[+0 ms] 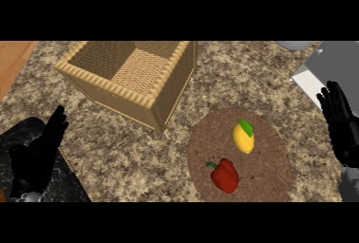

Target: Pick the lemon from the placemat and place it in the tiered shelf

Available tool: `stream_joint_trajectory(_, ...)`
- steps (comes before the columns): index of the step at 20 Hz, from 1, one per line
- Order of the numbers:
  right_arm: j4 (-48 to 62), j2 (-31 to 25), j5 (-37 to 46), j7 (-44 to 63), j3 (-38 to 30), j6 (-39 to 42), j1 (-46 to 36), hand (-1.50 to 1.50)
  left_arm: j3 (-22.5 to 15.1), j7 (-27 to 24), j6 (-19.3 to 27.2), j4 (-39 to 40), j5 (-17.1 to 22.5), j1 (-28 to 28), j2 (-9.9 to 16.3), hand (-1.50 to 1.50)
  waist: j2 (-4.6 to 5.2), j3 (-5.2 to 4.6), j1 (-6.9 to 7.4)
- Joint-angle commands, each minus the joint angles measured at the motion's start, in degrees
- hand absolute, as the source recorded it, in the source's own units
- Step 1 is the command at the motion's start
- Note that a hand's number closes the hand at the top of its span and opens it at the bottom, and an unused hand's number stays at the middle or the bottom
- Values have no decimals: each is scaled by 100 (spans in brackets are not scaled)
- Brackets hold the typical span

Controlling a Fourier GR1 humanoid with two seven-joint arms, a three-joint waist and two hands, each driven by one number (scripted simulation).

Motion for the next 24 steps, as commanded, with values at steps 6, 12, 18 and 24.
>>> stream_joint_trajectory(6, -652, -1060, 213, -87, -909, 6, -31, 150, 190, 75, -540, 1292, 727, -120, -815, 0, 25, -94, -191)
stream_joint_trajectory(12, 632, -958, 444, 578, -937, -27, 382, -150, 367, 406, -1214, 1563, 1025, -367, -773, 0, 19, -76, -47)
stream_joint_trajectory(18, -539, -1330, 516, 656, -503, 985, 743, -150, 531, 441, -1278, 1810, 977, -577, -959, 0, 6, -82, -74)
stream_joint_trajectory(24, -1969, -1710, 327, 1910, -366, 1441, 1069, -150, 554, 551, -1203, 1657, 810, -629, -1041, 0, -4, -82, -78)
